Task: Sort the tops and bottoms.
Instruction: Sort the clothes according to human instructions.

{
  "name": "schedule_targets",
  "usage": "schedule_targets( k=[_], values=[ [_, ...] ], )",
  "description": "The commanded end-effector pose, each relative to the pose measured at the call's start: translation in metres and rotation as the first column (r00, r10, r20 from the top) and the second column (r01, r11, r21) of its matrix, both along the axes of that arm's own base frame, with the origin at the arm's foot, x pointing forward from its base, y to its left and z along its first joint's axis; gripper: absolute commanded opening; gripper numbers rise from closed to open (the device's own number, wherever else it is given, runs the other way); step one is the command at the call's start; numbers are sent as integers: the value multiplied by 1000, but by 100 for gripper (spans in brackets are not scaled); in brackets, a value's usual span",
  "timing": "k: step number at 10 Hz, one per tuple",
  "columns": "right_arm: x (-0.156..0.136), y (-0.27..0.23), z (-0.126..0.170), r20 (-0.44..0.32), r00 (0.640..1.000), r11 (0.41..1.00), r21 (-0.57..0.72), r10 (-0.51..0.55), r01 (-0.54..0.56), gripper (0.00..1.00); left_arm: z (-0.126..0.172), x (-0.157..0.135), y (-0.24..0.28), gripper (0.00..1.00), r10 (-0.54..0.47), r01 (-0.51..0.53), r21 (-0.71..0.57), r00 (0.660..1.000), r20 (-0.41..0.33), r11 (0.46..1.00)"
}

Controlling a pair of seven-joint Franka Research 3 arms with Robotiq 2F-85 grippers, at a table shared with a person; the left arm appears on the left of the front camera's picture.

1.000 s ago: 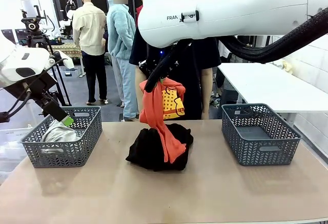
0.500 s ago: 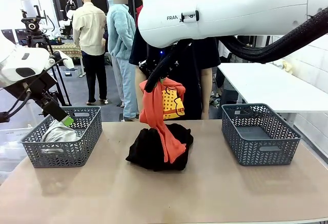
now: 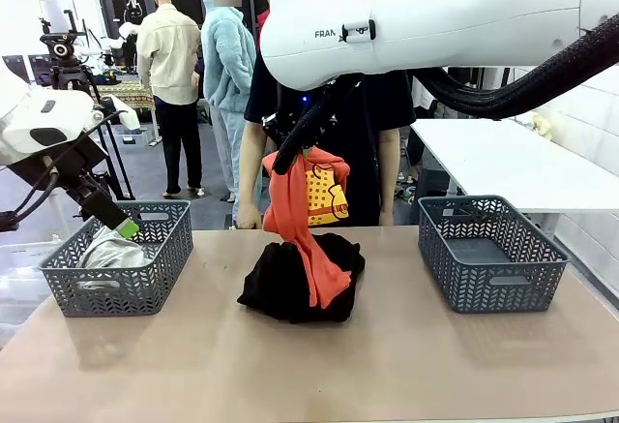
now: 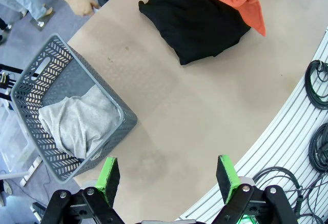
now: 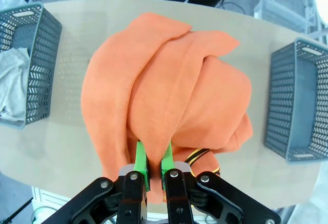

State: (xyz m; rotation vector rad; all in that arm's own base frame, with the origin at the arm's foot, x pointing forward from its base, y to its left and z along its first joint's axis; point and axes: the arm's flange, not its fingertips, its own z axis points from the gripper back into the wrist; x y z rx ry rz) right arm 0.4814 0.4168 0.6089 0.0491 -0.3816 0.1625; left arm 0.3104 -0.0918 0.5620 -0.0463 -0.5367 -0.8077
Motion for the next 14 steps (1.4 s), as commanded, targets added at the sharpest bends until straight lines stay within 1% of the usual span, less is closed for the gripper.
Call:
schedule_targets(
  k=[1,14],
  values=[
    [0,0,2,2,1000,1000,-2,-5,5,0,-2,-2,0,98,-3,3,7,1000,-2,1000],
    [0,0,2,2,1000,1000,-2,-5,5,0,-2,-2,0,98,-3,3,7,1000,-2,1000]
  ],
)
